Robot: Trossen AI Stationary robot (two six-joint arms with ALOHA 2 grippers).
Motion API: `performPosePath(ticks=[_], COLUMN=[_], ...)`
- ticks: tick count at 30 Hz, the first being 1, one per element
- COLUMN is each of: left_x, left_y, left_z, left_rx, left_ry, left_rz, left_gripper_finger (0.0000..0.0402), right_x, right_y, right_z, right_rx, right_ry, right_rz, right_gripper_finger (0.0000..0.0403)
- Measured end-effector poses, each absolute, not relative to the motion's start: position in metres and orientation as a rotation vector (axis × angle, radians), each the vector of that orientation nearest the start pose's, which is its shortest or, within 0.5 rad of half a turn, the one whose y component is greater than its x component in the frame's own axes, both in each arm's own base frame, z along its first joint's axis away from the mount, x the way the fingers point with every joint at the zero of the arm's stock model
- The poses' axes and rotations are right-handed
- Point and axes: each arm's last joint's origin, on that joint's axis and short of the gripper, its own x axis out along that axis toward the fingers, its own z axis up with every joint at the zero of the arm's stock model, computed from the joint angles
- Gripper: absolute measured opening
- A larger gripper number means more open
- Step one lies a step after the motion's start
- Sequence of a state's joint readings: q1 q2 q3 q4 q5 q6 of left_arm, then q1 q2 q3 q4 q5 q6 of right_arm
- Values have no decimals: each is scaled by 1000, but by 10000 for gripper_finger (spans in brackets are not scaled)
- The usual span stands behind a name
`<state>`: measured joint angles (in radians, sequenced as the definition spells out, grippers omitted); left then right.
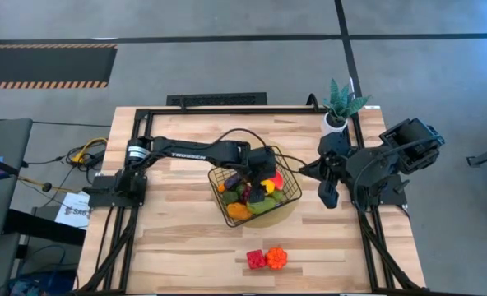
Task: Build produce basket
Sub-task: Put the red bell pepper into the wire basket
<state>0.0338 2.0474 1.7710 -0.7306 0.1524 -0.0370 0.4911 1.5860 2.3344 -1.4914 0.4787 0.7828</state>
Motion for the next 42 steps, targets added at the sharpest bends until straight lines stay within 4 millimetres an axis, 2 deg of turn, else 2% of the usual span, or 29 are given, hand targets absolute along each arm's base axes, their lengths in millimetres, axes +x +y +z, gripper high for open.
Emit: performPosePath(ticks=[4, 9, 13, 17, 22, 27, 36, 42], left_x=[428, 397, 367, 336, 302, 277, 253, 237], left_y=[7, -4, -19, -35, -58, -84, -133, -159], left_z=[275, 321, 352, 373, 384, 382, 379, 380], left_rx=[-128, -133, -80, -49, -50, -72, -172, -208], left_ry=[995, 952, 924, 934, 963, 999, 949, 872], left_rz=[-91, -57, 44, 166, 350, 477, 515, 513], left_gripper_finger=[234, 234, 234, 234, 234, 234, 234, 234], right_x=[209, 206, 205, 207, 219, 238, 299, 320], right_y=[100, 101, 101, 105, 114, 132, 165, 191], right_z=[513, 510, 508, 506, 497, 482, 425, 390], right_rx=[466, 528, 550, 541, 516, 414, 383, 373], right_ry=[673, 751, 792, 814, 856, 939, 1181, 1313], right_rz=[-177, -152, -140, -121, -110, -49, -29, -13], right_gripper_finger=[7, 7, 7, 7, 7, 7, 13, 58])
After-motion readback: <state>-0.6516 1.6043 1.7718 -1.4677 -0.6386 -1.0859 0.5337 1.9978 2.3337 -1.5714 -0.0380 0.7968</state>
